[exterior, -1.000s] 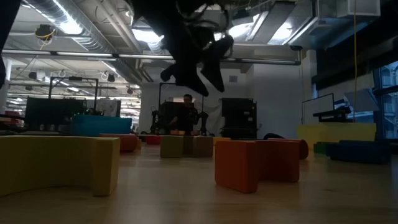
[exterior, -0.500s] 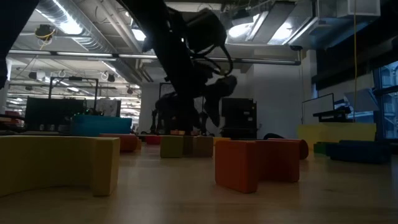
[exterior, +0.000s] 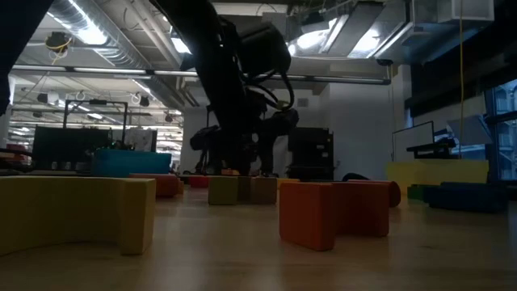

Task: Sort blocks by size
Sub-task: Put the yellow cylindrical block into the transparent bin

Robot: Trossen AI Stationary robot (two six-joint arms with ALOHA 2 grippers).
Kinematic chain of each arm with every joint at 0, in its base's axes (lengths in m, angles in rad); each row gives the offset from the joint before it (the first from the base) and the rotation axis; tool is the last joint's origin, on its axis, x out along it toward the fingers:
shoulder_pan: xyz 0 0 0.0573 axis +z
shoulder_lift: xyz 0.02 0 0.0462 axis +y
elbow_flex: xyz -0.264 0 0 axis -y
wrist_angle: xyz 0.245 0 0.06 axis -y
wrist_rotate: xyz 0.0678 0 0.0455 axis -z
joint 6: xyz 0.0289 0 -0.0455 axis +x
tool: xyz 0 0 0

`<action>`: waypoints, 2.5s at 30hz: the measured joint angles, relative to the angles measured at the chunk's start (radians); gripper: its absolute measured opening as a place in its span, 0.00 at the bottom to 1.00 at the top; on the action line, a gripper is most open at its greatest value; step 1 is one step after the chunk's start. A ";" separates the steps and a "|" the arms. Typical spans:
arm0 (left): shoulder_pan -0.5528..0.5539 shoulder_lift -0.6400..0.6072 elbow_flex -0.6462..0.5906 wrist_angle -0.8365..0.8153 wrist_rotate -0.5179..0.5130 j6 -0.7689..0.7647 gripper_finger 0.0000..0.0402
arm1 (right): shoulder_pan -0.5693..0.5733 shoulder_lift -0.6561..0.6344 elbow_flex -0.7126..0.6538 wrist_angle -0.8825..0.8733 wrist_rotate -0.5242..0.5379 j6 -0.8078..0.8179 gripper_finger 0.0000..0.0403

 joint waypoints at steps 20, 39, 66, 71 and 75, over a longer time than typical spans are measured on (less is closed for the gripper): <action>0.000 0.041 -0.001 0.030 0.032 -0.044 0.51 | 0.000 -0.001 0.000 0.002 0.047 -0.020 0.43; 0.003 0.088 0.038 0.054 0.077 0.185 0.29 | 0.000 -0.001 0.000 0.040 0.502 -0.210 0.43; -0.026 0.080 0.246 0.394 0.615 0.296 0.30 | -0.007 0.000 0.000 0.345 0.832 -0.851 0.43; -0.026 0.080 0.245 0.423 0.637 0.234 0.30 | -0.064 0.042 0.001 0.364 0.825 -0.966 0.43; -0.026 0.080 0.245 0.425 0.643 0.213 0.30 | -0.110 0.099 0.000 0.377 0.829 -1.038 0.43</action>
